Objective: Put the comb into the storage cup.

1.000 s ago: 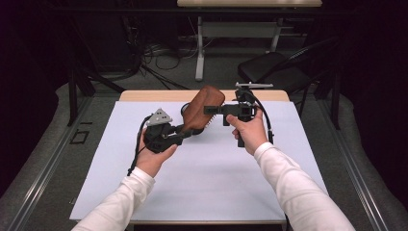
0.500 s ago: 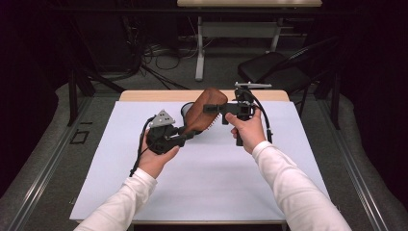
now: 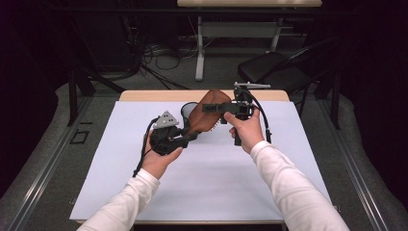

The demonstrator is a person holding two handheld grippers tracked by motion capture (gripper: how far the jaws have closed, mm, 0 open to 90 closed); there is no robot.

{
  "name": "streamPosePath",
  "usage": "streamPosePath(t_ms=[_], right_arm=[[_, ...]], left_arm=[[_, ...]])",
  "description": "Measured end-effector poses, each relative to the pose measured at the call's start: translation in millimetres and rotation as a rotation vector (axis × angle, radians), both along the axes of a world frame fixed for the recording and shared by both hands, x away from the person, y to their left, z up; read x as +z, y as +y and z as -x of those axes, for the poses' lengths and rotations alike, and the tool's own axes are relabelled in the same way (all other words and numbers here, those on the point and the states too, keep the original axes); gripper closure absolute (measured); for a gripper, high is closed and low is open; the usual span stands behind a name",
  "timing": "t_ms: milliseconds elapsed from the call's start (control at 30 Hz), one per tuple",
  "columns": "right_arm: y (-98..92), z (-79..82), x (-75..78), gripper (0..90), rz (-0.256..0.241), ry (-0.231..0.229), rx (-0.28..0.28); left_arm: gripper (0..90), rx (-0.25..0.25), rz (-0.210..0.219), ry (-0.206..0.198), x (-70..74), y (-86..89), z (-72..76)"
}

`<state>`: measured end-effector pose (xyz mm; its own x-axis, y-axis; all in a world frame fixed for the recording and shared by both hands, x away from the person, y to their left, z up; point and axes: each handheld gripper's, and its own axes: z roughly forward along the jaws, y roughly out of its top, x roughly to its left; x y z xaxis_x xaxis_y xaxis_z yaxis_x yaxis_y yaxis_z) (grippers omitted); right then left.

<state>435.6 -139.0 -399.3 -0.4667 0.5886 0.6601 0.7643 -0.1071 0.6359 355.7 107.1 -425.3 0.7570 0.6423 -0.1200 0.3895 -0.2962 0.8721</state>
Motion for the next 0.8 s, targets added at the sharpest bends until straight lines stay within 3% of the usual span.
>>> streamPosePath(t_ms=[533, 800], right_arm=[[-0.2, 0.0, 0.2, 6.7, -0.022, 0.015, -0.011], [-2.2, -0.8, 0.1, 14.3, -0.026, 0.026, -0.012]], left_arm=[[71.9, -0.003, -0.003, 0.005, -2.5, -2.0, -0.7], [71.9, -0.002, 0.000, 0.005, -2.9, -1.2, -1.6]])
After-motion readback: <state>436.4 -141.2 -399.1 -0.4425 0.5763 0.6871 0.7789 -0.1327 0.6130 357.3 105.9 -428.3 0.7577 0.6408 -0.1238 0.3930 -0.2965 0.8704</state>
